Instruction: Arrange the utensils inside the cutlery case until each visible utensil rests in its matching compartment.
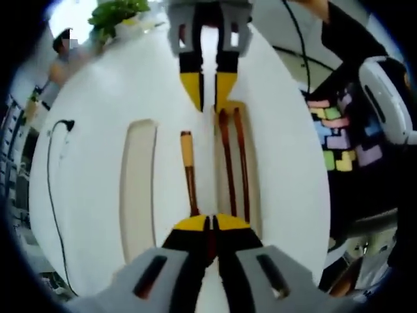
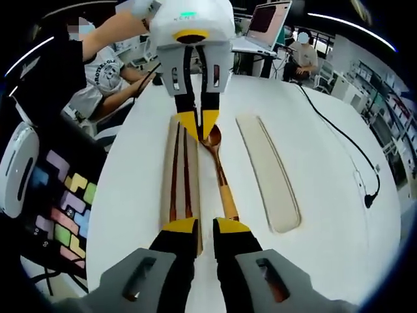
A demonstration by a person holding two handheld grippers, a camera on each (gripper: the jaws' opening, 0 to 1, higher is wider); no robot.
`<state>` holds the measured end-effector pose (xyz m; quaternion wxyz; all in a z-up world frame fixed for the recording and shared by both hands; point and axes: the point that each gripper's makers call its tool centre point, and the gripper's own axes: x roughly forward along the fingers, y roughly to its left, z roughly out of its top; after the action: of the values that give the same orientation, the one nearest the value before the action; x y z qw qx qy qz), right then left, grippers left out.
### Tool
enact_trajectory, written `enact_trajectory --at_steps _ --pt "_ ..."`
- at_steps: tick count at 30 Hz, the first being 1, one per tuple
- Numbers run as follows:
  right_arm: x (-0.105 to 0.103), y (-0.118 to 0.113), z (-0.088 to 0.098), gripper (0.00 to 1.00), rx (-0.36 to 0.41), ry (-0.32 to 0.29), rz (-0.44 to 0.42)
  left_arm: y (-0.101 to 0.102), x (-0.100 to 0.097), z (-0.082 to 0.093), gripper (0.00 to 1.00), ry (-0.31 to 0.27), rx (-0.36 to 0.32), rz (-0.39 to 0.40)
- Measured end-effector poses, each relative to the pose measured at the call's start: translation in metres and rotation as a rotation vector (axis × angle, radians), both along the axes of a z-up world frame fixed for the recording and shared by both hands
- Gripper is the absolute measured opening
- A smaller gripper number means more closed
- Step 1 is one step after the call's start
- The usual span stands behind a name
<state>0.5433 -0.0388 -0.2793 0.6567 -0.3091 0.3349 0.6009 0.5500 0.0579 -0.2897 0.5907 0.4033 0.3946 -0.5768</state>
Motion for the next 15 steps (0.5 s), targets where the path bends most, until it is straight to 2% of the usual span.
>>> enact_trajectory --at_steps 3,7,13,15 --pt "0.009 0.003 -0.001 0.10 -0.004 -0.034 0.001 0.006 0.009 -0.003 0.05 -0.025 0.031 -0.005" --pt "0.018 0.005 -0.006 0.11 -0.012 -0.044 0.004 0.013 0.018 -0.008 0.07 -0.037 0.065 0.007" --pt "0.028 0.007 -0.015 0.12 -0.030 -0.056 0.011 0.034 0.026 -0.018 0.11 0.005 0.144 0.078" --pt "0.030 0.007 -0.017 0.12 -0.036 -0.060 0.017 0.040 0.027 -0.019 0.12 0.036 0.147 0.147"
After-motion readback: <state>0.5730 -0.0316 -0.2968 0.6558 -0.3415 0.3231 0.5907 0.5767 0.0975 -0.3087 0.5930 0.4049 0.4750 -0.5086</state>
